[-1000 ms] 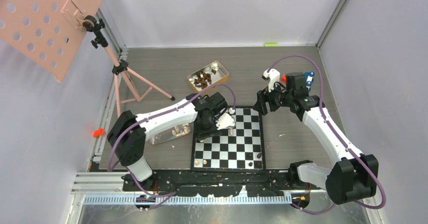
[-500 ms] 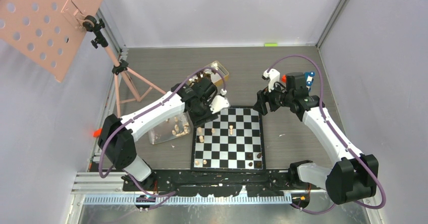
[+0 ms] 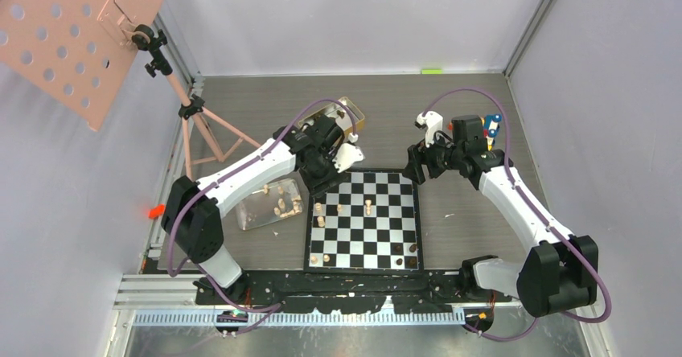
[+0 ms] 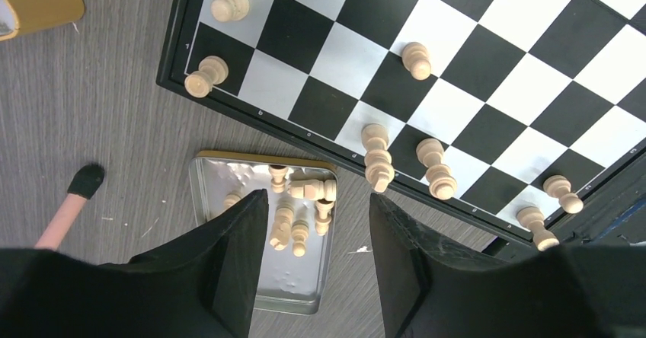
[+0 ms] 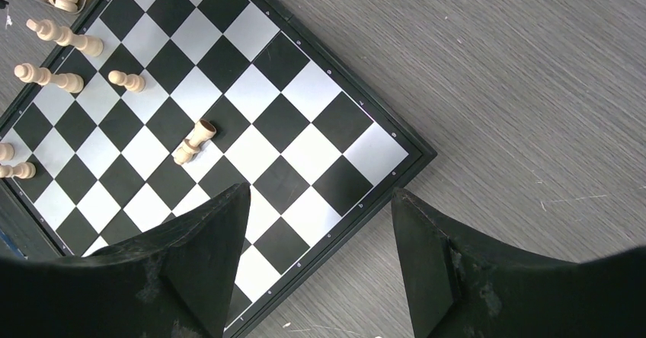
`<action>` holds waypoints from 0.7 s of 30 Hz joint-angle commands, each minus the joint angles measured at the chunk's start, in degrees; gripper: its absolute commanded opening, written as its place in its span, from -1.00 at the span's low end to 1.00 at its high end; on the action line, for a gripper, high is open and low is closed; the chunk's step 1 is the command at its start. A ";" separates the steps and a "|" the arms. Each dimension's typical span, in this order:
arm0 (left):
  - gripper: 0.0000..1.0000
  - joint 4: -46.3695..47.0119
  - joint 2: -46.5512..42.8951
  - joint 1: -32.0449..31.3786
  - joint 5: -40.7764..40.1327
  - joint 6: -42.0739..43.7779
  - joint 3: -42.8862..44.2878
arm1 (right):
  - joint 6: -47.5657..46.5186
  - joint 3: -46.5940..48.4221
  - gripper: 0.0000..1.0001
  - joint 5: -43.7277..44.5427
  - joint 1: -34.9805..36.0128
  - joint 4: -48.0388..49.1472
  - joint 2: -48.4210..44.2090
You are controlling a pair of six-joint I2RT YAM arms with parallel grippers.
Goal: Set up the chess pieces on the board
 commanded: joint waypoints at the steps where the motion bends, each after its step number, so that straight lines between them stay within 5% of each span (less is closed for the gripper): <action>1: 0.08 0.49 -1.52 0.27 2.97 -0.39 0.88 | -0.93 1.03 0.48 0.36 -0.26 0.71 -0.06; 12: 0.10 -2.16 -5.81 -0.61 8.88 3.32 -1.79 | -1.27 0.88 0.48 0.74 -0.28 0.66 -1.74; 21: 0.06 -0.98 -6.82 -9.82 4.30 8.00 -5.00 | -1.56 0.59 0.48 0.36 -0.28 0.71 -3.11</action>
